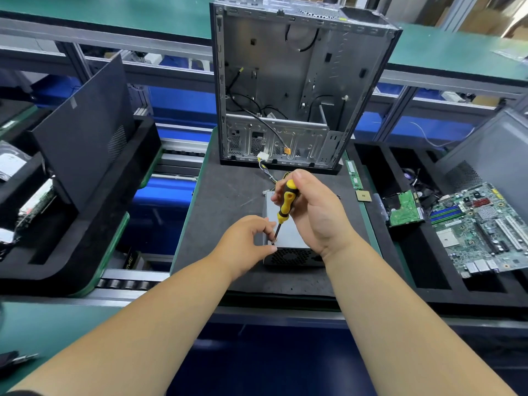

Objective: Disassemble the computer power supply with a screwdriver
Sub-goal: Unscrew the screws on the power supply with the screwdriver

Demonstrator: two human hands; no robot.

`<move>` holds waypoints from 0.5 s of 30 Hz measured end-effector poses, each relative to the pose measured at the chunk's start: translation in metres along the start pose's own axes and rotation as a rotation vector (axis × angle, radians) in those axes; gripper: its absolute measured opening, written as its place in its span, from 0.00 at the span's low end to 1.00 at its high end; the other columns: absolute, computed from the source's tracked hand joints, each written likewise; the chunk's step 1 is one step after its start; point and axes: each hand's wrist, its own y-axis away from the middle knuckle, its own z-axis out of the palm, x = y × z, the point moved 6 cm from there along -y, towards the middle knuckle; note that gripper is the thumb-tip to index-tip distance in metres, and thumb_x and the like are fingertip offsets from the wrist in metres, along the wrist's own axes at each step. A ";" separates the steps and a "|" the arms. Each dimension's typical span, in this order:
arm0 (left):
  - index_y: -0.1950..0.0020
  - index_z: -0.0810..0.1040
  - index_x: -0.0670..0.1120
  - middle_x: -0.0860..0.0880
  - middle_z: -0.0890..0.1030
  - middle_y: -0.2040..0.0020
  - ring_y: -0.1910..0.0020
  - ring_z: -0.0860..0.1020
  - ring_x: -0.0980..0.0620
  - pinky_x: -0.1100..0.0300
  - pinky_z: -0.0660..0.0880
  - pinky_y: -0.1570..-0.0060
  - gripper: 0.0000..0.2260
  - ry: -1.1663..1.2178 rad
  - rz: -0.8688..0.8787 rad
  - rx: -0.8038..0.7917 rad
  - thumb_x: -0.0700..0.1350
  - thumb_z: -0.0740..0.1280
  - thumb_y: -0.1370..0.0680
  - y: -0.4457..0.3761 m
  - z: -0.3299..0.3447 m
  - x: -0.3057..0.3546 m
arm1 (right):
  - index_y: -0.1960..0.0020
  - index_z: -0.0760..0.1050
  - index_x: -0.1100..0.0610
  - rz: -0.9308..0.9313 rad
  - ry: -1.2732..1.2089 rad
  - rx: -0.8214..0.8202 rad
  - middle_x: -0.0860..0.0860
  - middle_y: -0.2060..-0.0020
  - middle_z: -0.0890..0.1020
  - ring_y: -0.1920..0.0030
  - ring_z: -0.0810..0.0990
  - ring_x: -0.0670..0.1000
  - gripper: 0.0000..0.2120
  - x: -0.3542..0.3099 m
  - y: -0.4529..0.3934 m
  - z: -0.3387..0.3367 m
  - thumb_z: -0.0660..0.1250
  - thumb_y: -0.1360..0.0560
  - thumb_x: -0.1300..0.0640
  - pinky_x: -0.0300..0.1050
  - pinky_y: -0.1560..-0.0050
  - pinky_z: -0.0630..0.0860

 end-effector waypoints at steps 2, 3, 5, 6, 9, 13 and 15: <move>0.58 0.80 0.50 0.58 0.78 0.46 0.33 0.73 0.61 0.65 0.65 0.33 0.09 0.020 -0.009 -0.002 0.38 0.77 0.29 0.000 0.000 0.000 | 0.58 0.74 0.59 -0.005 0.029 0.016 0.52 0.64 0.78 0.63 0.77 0.50 0.14 -0.002 -0.001 0.000 0.59 0.18 0.53 0.40 0.59 0.74; 0.58 0.80 0.50 0.57 0.78 0.46 0.32 0.72 0.61 0.64 0.65 0.32 0.09 0.032 -0.013 -0.004 0.38 0.77 0.29 0.001 0.000 0.000 | 0.58 0.75 0.59 0.000 0.034 0.020 0.52 0.65 0.76 0.64 0.75 0.50 0.17 -0.001 -0.002 0.001 0.56 0.16 0.52 0.40 0.60 0.73; 0.58 0.80 0.49 0.57 0.78 0.46 0.32 0.72 0.61 0.62 0.66 0.30 0.09 0.042 -0.013 -0.008 0.37 0.77 0.29 0.001 0.001 0.001 | 0.60 0.74 0.59 0.023 0.027 0.032 0.52 0.68 0.73 0.67 0.71 0.50 0.22 0.002 -0.002 0.003 0.52 0.15 0.50 0.38 0.63 0.71; 0.58 0.80 0.48 0.56 0.78 0.46 0.32 0.72 0.61 0.63 0.66 0.31 0.09 0.042 -0.012 -0.009 0.37 0.76 0.29 0.001 0.001 0.001 | 0.61 0.74 0.59 0.030 0.023 0.035 0.51 0.70 0.72 0.68 0.69 0.50 0.24 0.004 -0.003 0.005 0.51 0.15 0.49 0.38 0.65 0.70; 0.57 0.80 0.47 0.56 0.78 0.47 0.33 0.73 0.60 0.66 0.65 0.34 0.07 0.025 -0.009 -0.009 0.38 0.76 0.28 0.001 0.000 0.002 | 0.59 0.73 0.58 0.013 0.002 -0.009 0.50 0.72 0.69 0.70 0.65 0.48 0.25 0.008 -0.003 0.013 0.47 0.15 0.44 0.39 0.67 0.65; 0.57 0.80 0.47 0.56 0.78 0.50 0.36 0.75 0.56 0.61 0.68 0.33 0.07 -0.005 0.012 -0.011 0.38 0.77 0.28 0.001 -0.001 0.004 | 0.58 0.66 0.55 0.001 0.006 -0.072 0.49 0.70 0.71 0.68 0.66 0.49 0.13 0.007 -0.002 0.016 0.57 0.21 0.47 0.40 0.66 0.64; 0.58 0.80 0.47 0.56 0.77 0.49 0.36 0.75 0.56 0.59 0.69 0.33 0.07 -0.007 0.014 -0.014 0.38 0.77 0.28 0.001 -0.001 0.005 | 0.58 0.65 0.56 -0.011 0.042 -0.063 0.50 0.67 0.74 0.66 0.69 0.49 0.10 0.006 -0.001 0.013 0.59 0.22 0.51 0.39 0.65 0.67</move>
